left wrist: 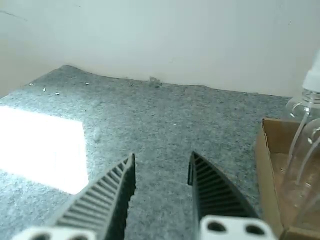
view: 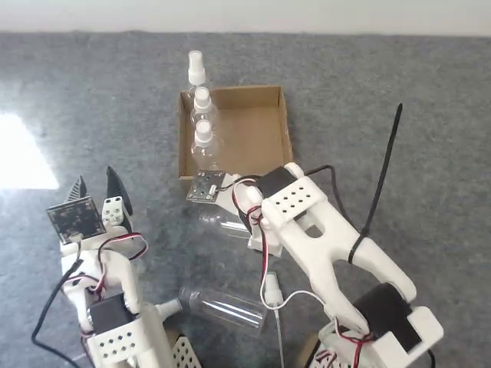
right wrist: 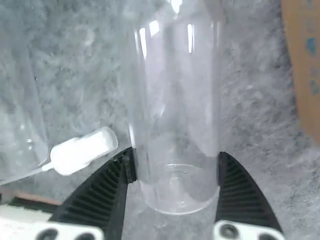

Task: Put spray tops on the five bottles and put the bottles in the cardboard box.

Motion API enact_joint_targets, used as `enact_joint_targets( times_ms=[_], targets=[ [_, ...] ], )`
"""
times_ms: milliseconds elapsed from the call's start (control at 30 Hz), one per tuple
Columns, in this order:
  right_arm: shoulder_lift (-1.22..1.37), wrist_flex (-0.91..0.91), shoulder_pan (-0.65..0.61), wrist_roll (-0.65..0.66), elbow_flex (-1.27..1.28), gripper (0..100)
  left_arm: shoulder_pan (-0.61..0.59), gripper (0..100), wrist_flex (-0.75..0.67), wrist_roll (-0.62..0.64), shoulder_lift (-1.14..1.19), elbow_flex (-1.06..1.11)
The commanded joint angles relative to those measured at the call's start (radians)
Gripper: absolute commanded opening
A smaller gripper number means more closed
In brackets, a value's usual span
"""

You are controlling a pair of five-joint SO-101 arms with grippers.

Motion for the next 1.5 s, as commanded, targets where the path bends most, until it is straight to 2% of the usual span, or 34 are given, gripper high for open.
enact_joint_targets(
  times_ms=[0,167,333,567,1200,1467],
  targets=[
    [-0.073,0.061,0.036,0.017,-0.048,16.9,-0.003,16,-0.023,0.003,-0.015,-0.013],
    [-0.073,0.087,0.137,0.020,-0.051,16.9,-0.003,16,-0.023,0.003,-0.015,-0.013],
    [-0.073,0.088,0.243,0.176,-0.051,16.9,-0.003,16,-0.025,0.003,-0.015,-0.013],
    [-0.073,0.088,0.417,0.180,-0.048,16.9,-0.003,16,-0.025,0.003,-0.015,-0.013],
    [-0.068,0.076,0.627,0.170,0.084,17.6,-0.003,16,-0.025,0.003,-0.015,-0.013],
    [-0.068,0.076,0.607,0.170,0.118,30.7,-0.003,16,-0.025,0.003,-0.015,-0.013]
  ],
)
